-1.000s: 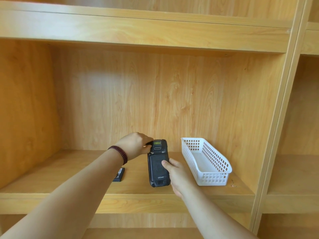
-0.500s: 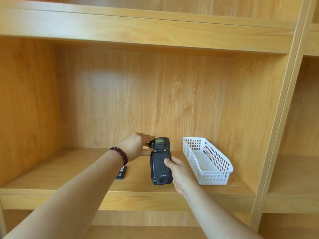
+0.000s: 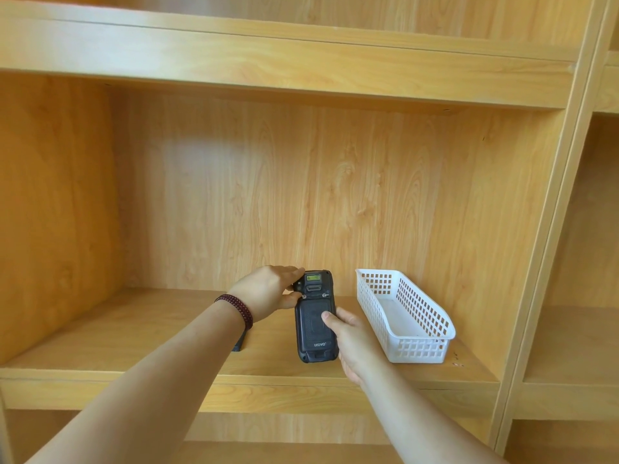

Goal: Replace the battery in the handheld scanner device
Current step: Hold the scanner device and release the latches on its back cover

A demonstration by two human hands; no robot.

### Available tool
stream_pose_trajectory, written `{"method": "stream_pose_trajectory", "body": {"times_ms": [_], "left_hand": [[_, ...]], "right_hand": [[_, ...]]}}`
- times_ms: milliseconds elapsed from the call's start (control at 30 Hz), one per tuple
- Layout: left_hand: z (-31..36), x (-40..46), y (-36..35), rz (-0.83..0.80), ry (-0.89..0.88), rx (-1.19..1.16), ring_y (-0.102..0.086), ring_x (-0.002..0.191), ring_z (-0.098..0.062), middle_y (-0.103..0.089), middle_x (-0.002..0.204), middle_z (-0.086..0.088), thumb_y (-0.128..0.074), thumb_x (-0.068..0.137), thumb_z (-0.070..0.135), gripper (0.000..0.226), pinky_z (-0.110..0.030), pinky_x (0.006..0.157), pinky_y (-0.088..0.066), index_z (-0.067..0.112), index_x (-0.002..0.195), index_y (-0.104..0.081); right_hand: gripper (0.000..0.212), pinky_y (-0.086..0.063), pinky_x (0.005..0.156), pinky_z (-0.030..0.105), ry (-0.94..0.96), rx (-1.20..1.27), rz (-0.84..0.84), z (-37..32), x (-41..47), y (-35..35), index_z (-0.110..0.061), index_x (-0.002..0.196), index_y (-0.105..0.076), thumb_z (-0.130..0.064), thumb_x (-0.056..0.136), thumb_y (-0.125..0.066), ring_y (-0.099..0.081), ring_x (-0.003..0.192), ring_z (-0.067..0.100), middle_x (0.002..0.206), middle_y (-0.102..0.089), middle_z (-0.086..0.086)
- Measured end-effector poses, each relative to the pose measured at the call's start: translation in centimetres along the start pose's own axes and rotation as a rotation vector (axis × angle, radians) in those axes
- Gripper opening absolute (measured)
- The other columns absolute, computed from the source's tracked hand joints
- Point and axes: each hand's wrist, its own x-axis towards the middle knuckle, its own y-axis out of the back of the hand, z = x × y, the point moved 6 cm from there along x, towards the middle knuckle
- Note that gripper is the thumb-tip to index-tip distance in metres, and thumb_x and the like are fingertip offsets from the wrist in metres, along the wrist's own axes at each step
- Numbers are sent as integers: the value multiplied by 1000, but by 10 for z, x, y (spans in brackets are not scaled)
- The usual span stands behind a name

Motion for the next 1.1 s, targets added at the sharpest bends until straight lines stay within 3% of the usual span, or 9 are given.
{"method": "stream_pose_trajectory", "body": {"times_ms": [67, 133, 333, 500, 800, 933, 1033, 1100], "left_hand": [[-2, 1, 2, 44, -24, 6, -70, 94, -30, -72, 110, -14, -62, 91, 15, 38, -36, 80, -58, 1, 126, -61], [-6, 1, 4, 64, -23, 5, -70, 92, -29, -74, 107, -13, -62, 91, 13, 34, -35, 81, -57, 1, 123, -64], [-13, 0, 3, 1, 42, -149, -67, 101, -10, -63, 131, -6, -65, 90, 20, 48, -18, 95, -47, 9, 135, -55], [-15, 0, 3, 6, 118, -269, -63, 94, 1, -58, 137, -5, -68, 88, 18, 49, -18, 95, -50, 12, 135, -56], [-11, -4, -2, -11, 159, -284, -66, 100, -7, -56, 139, -6, -69, 87, 17, 50, -15, 94, -47, 10, 135, -55], [-9, -5, -2, 17, 131, -247, -60, 90, 0, -61, 134, -8, -69, 87, 17, 49, -6, 86, -41, 7, 134, -56], [-10, -5, -2, 38, 123, -227, -66, 94, -7, -60, 135, -7, -68, 88, 18, 47, -12, 89, -44, 7, 133, -57], [-9, -4, -1, 50, 113, -218, -68, 97, -12, -60, 135, -9, -68, 88, 17, 47, -14, 91, -45, 6, 132, -58]], "right_hand": [[17, -49, 101, 46, -1, 13, -15, 1, -1, -3, -17, 106, -69, -15, 99, -53, -68, 103, 21, 106, -75, 5], [18, -51, 97, 45, 1, 29, -15, 2, -2, -5, -14, 107, -69, -14, 100, -52, -70, 98, 21, 104, -76, 6], [17, -48, 102, 44, 10, 34, -13, -1, -2, -5, -17, 101, -69, -14, 99, -53, -68, 103, 20, 102, -76, 3], [20, -44, 107, 49, 14, 42, 2, -1, -1, -3, -12, 113, -68, -15, 99, -54, -67, 110, 23, 111, -75, 7], [18, -49, 101, 49, -10, 38, 8, 2, -7, -2, -15, 107, -68, -14, 100, -52, -69, 102, 22, 106, -75, 6], [34, -43, 107, 52, -32, 41, 47, 4, -7, -3, -10, 129, -58, -19, 97, -57, -64, 116, 23, 123, -69, 10], [50, -40, 110, 55, -37, 95, 63, 7, -5, -5, -9, 141, -48, -22, 94, -61, -60, 121, 26, 130, -64, 11], [47, -41, 108, 55, -44, 106, 56, 5, -6, -7, -8, 139, -49, -21, 95, -59, -61, 119, 26, 128, -66, 11]]}}
